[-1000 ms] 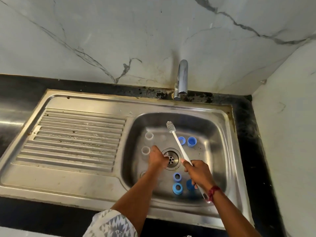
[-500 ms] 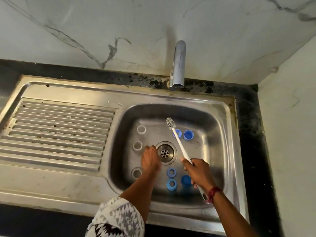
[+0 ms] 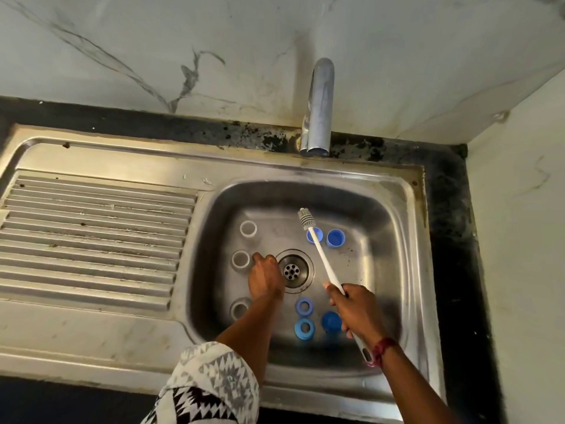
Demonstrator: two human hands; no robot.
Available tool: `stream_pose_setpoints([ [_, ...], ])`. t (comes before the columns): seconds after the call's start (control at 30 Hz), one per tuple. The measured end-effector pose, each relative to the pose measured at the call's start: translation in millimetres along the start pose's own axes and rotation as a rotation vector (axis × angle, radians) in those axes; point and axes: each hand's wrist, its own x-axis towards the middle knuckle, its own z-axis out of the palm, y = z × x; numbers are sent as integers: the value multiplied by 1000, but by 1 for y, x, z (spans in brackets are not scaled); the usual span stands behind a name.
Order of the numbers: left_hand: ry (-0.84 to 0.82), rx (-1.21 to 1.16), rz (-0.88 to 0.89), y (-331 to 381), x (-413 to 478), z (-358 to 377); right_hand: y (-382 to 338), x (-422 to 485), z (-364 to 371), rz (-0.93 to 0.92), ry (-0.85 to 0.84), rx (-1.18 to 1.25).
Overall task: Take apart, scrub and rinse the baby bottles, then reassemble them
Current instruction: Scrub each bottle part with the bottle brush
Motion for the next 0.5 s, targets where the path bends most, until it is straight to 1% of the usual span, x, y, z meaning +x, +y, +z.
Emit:
stream_pose_setpoints([
  [0.17, 23, 47, 3, 1, 0, 2, 0, -1, -2, -5, -1, -16],
  [0.33, 48, -27, -12, 1, -7, 1, 2, -1, -3, -10, 12, -4],
  [0.5, 94, -33, 96, 1, -23, -4, 1, -4, -6, -11, 20, 10],
])
